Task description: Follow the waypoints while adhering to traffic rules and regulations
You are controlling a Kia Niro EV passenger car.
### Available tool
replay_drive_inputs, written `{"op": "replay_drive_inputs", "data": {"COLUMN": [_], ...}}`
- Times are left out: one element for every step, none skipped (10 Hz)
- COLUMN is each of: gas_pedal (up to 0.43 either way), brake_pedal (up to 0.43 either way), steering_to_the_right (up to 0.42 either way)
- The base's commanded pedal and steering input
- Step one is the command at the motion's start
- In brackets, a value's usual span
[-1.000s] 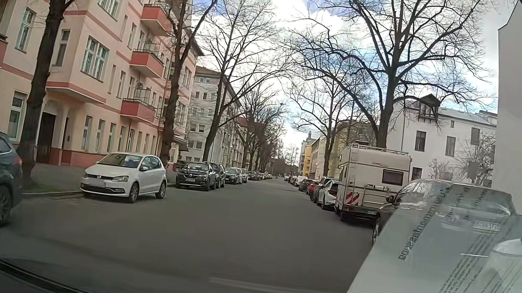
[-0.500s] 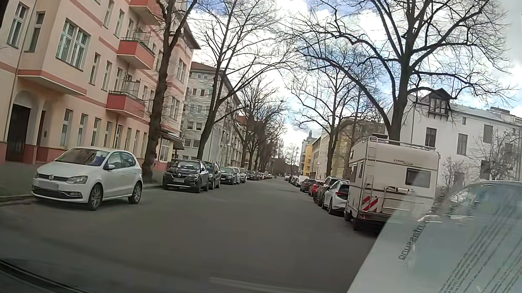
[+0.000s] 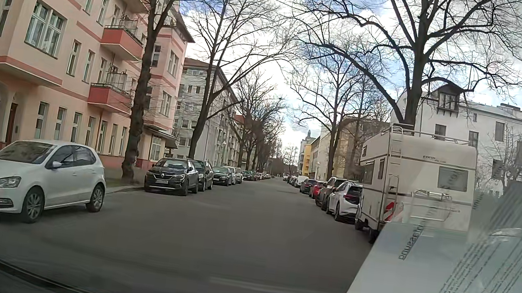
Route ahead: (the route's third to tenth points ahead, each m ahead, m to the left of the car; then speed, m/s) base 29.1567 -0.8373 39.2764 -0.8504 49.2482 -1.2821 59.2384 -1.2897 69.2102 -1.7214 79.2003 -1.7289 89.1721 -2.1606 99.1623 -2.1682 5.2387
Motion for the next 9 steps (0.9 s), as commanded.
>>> {"op": "replay_drive_inputs", "data": {"gas_pedal": [0.059, 0.059, 0.059, 0.059, 0.059, 0.059, 0.067, 0.067, 0.067], "brake_pedal": [0.030, 0.030, 0.030, 0.030, 0.030, 0.030, 0.030, 0.030, 0.030], "steering_to_the_right": [0.009, 0.009, 0.008, 0.005, 0.003, 0.002, 0.001, -0.001, -0.001]}}
